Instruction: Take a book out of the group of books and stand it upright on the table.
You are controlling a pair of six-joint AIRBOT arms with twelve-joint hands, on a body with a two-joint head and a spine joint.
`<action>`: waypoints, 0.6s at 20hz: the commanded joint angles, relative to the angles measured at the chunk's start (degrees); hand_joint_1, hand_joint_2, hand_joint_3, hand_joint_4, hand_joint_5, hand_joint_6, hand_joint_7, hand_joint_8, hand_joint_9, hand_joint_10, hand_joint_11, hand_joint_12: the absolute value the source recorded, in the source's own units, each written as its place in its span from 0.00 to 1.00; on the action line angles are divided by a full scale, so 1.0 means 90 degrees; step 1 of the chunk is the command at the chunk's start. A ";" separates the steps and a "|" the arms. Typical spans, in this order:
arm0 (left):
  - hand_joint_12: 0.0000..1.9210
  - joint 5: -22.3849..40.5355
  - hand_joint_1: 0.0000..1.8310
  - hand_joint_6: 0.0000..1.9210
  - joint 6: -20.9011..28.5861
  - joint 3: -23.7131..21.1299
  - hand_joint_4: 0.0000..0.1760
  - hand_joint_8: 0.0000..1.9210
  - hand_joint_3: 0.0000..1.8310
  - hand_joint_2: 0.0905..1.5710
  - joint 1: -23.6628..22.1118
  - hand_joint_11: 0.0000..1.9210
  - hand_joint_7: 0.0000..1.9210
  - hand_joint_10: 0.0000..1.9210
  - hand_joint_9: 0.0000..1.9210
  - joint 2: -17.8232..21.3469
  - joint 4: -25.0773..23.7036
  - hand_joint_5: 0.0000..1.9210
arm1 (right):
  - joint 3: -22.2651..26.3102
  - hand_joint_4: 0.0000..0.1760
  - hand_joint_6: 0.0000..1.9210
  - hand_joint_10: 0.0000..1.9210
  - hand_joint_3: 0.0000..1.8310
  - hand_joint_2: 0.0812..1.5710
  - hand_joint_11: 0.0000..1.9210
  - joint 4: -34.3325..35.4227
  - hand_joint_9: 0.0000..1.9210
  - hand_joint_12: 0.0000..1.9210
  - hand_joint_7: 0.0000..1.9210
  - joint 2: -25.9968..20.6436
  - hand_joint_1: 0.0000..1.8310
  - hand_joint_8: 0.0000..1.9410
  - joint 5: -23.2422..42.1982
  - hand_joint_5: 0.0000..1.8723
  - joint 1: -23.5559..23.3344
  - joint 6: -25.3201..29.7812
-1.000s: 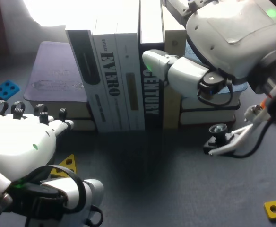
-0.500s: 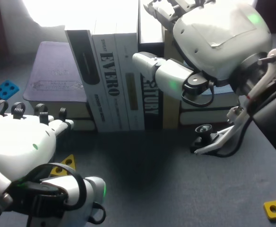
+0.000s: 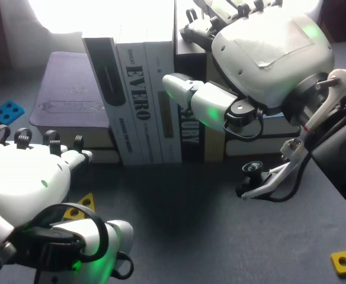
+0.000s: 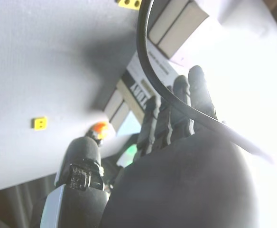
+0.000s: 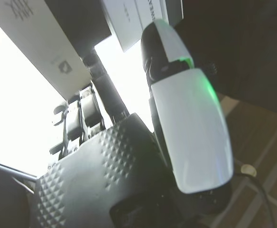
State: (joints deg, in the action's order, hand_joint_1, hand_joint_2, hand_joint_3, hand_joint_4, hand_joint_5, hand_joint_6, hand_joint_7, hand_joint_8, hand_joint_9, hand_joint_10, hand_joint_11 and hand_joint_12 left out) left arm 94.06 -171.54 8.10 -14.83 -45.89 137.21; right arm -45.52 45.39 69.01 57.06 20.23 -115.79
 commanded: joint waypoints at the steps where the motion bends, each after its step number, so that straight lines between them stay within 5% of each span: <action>1: 0.02 -0.0069 0.03 0.00 0.0006 -0.0005 0.00 0.00 0.00 0.86 -0.0056 0.00 0.01 0.00 0.00 0.0003 -0.0516 0.02 | 0.0013 0.00 0.11 0.00 0.00 0.79 0.00 -0.0424 0.00 0.00 0.05 -0.0041 0.00 0.01 0.0515 0.30 -0.0012 -0.0031; 12: 0.00 -0.0069 0.01 0.00 0.0006 -0.0004 0.00 0.00 0.00 0.85 -0.0056 0.01 0.01 0.00 0.00 0.0003 -0.0499 0.01 | 0.0600 0.00 0.11 0.00 0.00 0.79 0.00 -0.0735 0.00 0.00 0.04 -0.0420 0.00 0.00 0.0452 0.33 0.0226 -0.0093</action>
State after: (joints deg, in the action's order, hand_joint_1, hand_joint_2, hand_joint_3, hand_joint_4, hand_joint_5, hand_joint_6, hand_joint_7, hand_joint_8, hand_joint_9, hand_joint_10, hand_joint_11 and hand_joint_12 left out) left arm 94.06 -171.43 8.10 -14.83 -45.89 137.27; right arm -40.21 42.17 65.36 57.45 22.41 -116.68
